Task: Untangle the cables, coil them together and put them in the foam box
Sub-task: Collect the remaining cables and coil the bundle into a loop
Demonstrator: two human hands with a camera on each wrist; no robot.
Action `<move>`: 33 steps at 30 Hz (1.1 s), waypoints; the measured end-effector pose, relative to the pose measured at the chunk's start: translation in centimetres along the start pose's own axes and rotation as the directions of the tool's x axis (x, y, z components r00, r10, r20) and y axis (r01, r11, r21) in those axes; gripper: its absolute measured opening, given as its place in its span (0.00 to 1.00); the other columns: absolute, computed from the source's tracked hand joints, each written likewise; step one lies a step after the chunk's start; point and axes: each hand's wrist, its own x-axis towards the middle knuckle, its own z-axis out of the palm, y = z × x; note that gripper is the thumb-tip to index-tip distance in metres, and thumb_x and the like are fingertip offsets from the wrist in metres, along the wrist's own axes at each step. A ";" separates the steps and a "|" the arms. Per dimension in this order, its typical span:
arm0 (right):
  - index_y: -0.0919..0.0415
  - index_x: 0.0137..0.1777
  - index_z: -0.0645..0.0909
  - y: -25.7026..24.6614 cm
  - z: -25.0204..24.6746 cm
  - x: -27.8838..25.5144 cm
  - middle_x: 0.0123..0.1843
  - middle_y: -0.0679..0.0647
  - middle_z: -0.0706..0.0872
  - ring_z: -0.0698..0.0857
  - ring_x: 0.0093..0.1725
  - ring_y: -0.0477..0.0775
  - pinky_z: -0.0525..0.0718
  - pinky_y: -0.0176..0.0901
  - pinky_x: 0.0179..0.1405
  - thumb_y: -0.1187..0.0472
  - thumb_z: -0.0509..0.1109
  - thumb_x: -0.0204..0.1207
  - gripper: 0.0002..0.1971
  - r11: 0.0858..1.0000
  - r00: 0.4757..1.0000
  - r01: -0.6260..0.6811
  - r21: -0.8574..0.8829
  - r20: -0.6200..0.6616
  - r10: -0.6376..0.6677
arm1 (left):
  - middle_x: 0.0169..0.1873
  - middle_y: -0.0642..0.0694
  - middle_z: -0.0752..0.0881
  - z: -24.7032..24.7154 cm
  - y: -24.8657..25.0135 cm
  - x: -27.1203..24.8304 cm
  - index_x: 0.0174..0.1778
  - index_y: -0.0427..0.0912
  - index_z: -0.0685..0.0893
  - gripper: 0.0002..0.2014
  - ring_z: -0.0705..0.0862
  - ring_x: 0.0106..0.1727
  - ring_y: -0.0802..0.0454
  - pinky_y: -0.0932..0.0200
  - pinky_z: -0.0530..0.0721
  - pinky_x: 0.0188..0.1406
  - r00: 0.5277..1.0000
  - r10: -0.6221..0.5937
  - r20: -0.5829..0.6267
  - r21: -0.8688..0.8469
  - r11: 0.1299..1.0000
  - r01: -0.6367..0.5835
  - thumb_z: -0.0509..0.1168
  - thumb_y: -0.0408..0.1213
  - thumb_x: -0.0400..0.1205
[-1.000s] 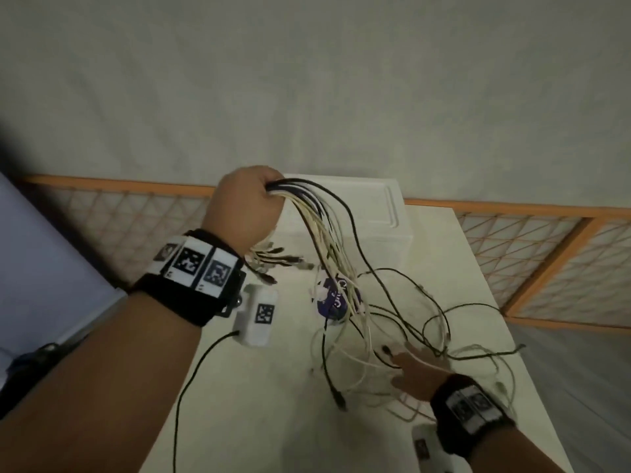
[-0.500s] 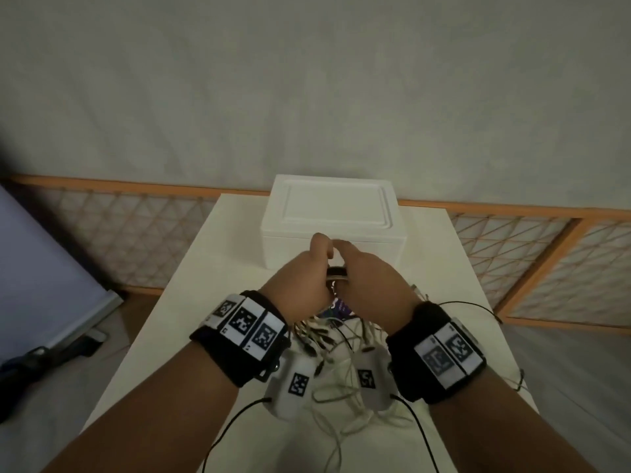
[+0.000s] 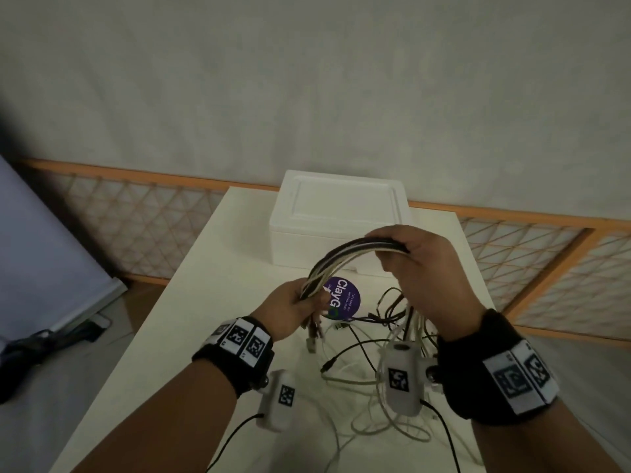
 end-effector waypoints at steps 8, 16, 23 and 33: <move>0.57 0.84 0.44 2.0 1.1 -1.2 0.82 0.62 0.58 0.57 0.82 0.63 0.50 0.70 0.78 0.61 0.69 0.66 0.50 0.582 0.956 0.168 -0.796 0.275 0.101 | 0.38 0.45 0.84 0.8 2.8 -0.6 0.43 0.46 0.79 0.11 0.83 0.38 0.47 0.54 0.79 0.39 0.992 0.013 0.123 0.559 0.825 -0.080 0.59 0.48 0.86; 0.56 0.74 0.63 1.8 6.8 -1.8 0.53 0.53 0.86 0.86 0.49 0.58 0.84 0.50 0.45 0.51 0.68 0.72 0.32 0.781 0.830 0.267 -0.564 0.547 0.111 | 0.28 0.55 0.80 -0.3 5.0 -0.7 0.30 0.53 0.75 0.13 0.77 0.31 0.59 0.67 0.72 0.31 0.950 -0.021 0.312 0.531 0.833 -0.156 0.66 0.35 0.79; 0.54 0.49 0.79 2.7 6.0 -1.0 0.46 0.50 0.85 0.83 0.46 0.56 0.79 0.46 0.43 0.49 0.62 0.78 0.10 0.793 0.938 0.144 -0.592 0.338 0.082 | 0.55 0.41 0.86 -1.0 -0.5 -1.2 0.57 0.45 0.84 0.23 0.83 0.54 0.44 0.49 0.79 0.56 0.961 -0.266 0.071 -0.763 0.606 0.224 0.70 0.57 0.72; 0.53 0.46 0.77 2.6 8.7 -1.3 0.41 0.49 0.84 0.83 0.41 0.56 0.83 0.48 0.40 0.51 0.61 0.79 0.08 0.795 0.962 0.043 -0.605 0.240 0.130 | 0.52 0.41 0.89 1.8 1.3 -0.1 0.62 0.49 0.86 0.20 0.89 0.48 0.44 0.47 0.86 0.55 0.908 -0.383 -0.171 -0.980 0.162 -0.116 0.70 0.51 0.75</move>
